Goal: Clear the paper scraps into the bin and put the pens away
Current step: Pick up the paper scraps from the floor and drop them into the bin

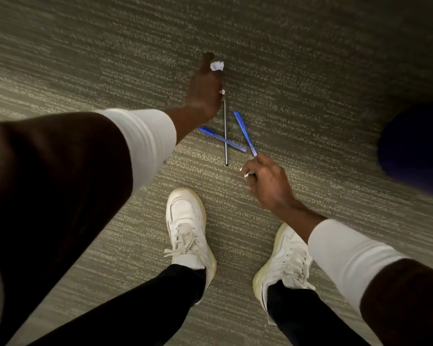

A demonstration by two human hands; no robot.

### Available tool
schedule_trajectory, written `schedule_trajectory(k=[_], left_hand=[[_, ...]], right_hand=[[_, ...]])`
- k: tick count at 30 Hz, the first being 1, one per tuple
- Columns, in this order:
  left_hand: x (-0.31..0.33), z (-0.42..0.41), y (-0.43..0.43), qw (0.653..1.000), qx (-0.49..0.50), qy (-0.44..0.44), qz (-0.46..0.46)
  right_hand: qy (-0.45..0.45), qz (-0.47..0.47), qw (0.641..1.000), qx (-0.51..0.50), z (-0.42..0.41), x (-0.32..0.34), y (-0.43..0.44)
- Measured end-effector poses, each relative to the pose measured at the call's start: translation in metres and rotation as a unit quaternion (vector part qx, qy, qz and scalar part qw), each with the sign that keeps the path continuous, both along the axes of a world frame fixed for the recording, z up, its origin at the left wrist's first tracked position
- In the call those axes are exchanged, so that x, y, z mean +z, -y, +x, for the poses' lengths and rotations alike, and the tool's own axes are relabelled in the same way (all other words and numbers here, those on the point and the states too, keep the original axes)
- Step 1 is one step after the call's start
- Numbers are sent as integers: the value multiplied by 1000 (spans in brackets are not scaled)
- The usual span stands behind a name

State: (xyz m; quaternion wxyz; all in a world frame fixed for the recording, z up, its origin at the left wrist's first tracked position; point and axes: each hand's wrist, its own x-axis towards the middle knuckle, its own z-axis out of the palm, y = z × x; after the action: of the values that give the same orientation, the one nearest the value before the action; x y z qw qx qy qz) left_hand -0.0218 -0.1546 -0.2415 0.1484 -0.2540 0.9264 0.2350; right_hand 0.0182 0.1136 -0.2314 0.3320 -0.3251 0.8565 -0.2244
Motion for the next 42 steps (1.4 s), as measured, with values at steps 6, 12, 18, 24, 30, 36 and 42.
schedule_trajectory(k=[6, 12, 18, 24, 30, 36, 42], left_hand=[[-18, -14, -4, 999, -20, 4, -33], [-2, -2, -20, 998, 50, 2, -37], [69, 21, -74, 998, 53, 17, 20], [157, 22, -146, 995, 41, 9, 86], [226, -1, -217, 991, 27, -32, 130], [277, -43, -285, 979, 21, -115, 168], [302, -89, -347, 969, -33, -147, 195]], right_hand=[[13, 9, 1000, -24, -16, -2, -9], [21, 15, 998, -55, -26, 14, -12], [9, 1, 996, -93, -29, 80, -36], [-18, 16, 992, -120, -47, 170, -89], [-29, 18, 984, -176, -67, 239, -136], [-75, -11, 964, -254, -92, 293, -181], [-126, 8, 925, -359, -125, 309, -228]])
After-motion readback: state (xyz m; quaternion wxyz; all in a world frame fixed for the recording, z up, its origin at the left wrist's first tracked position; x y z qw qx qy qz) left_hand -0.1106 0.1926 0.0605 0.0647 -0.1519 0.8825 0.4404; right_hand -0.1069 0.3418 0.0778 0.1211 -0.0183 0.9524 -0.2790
